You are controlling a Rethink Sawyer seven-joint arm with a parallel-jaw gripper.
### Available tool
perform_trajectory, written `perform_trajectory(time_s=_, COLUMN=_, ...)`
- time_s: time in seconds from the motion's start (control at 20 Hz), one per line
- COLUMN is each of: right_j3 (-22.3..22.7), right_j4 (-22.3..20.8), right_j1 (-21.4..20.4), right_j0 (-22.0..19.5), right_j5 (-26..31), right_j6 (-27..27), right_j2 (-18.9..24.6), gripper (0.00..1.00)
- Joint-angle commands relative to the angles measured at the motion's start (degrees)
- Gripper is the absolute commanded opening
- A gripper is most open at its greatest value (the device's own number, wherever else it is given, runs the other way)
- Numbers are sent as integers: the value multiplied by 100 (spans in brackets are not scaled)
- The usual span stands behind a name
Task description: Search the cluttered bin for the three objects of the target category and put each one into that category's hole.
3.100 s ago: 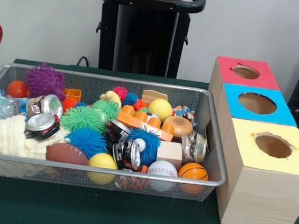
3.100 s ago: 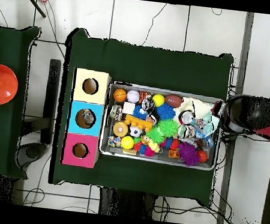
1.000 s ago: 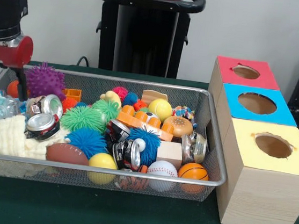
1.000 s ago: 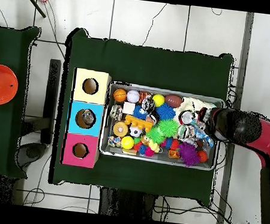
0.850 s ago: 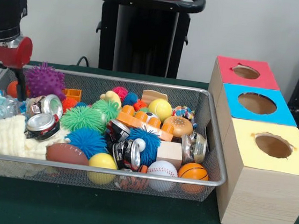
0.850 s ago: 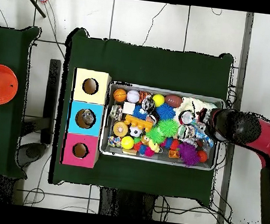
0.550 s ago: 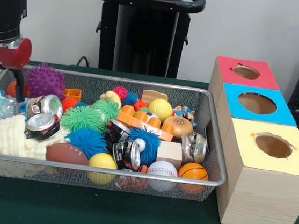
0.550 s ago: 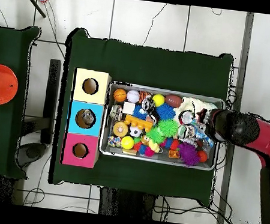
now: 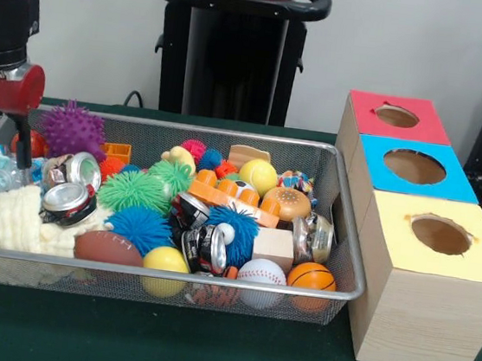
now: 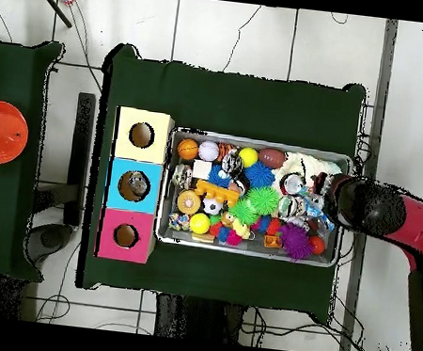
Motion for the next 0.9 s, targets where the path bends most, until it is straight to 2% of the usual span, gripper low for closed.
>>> perform_trajectory(time_s=0.05, right_j3=785, right_j4=-211, right_j1=217, right_j0=-172, right_j5=-384, right_j6=-688, right_j2=350, gripper=100)
perform_trajectory(time_s=0.55, right_j3=1401, right_j4=-354, right_j1=21, right_j0=-271, right_j5=-713, right_j6=-375, right_j2=151, gripper=100)
perform_trajectory(time_s=0.75, right_j3=1618, right_j4=-547, right_j1=-21, right_j0=-259, right_j5=-1094, right_j6=-183, right_j2=28, gripper=100)
perform_trajectory(time_s=0.9, right_j3=1594, right_j4=-781, right_j1=42, right_j0=-285, right_j5=-1358, right_j6=-260, right_j2=-15, gripper=100)
